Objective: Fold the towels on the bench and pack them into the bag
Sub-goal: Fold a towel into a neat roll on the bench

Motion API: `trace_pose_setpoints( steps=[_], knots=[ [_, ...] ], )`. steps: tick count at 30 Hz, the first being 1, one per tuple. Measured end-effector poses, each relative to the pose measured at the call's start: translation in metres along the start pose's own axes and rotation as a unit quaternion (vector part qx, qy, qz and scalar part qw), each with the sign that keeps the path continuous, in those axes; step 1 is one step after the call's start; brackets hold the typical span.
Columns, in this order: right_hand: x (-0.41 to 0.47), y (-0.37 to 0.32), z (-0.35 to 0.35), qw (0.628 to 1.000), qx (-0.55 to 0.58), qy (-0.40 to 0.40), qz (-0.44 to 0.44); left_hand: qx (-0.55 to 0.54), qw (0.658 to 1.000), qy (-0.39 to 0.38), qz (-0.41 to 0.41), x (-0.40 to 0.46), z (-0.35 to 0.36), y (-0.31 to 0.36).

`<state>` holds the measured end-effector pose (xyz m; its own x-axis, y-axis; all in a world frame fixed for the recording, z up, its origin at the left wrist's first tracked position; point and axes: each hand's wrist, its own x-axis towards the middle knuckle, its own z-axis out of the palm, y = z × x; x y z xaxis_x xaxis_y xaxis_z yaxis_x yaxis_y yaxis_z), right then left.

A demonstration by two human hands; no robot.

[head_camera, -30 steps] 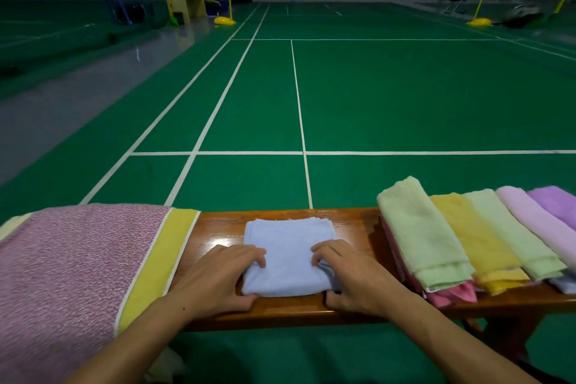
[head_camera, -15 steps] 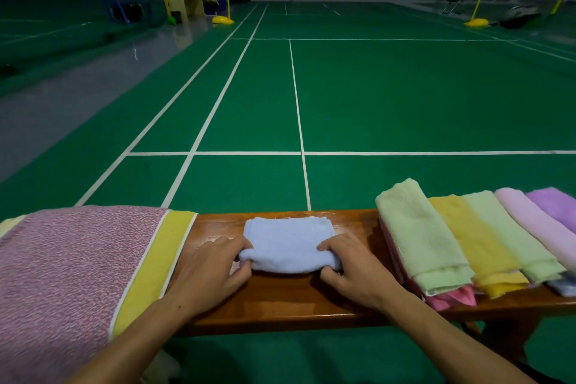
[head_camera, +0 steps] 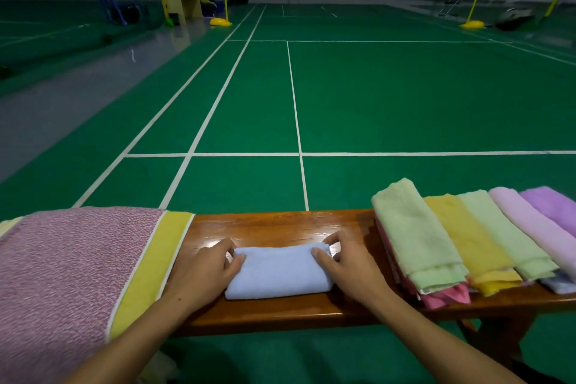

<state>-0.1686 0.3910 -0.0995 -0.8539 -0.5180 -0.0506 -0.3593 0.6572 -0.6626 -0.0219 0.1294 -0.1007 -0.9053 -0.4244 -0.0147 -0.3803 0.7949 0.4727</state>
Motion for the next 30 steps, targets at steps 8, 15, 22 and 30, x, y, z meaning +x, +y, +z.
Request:
trace_pose_setpoints(
  steps=[8, 15, 22, 30],
  knots=[
    [0.004, -0.010, 0.007, 0.944, -0.206, 0.138, -0.218, 0.065, 0.979, 0.071, 0.178, -0.002, 0.006, 0.003],
    [0.001, -0.006, 0.020, 0.922, -0.289, -0.052, -0.254, 0.173, 0.972, -0.047, 0.152, -0.006, 0.010, 0.012],
    [-0.009, -0.026, 0.009, 0.960, -0.220, -0.082, -0.152, 0.058, 0.997, 0.035, -0.048, 0.000, 0.000, 0.003],
    [-0.001, -0.028, 0.018, 0.983, -0.022, -0.145, -0.115, -0.314, 0.943, -0.100, -0.042, 0.018, -0.010, 0.005]
  ],
)
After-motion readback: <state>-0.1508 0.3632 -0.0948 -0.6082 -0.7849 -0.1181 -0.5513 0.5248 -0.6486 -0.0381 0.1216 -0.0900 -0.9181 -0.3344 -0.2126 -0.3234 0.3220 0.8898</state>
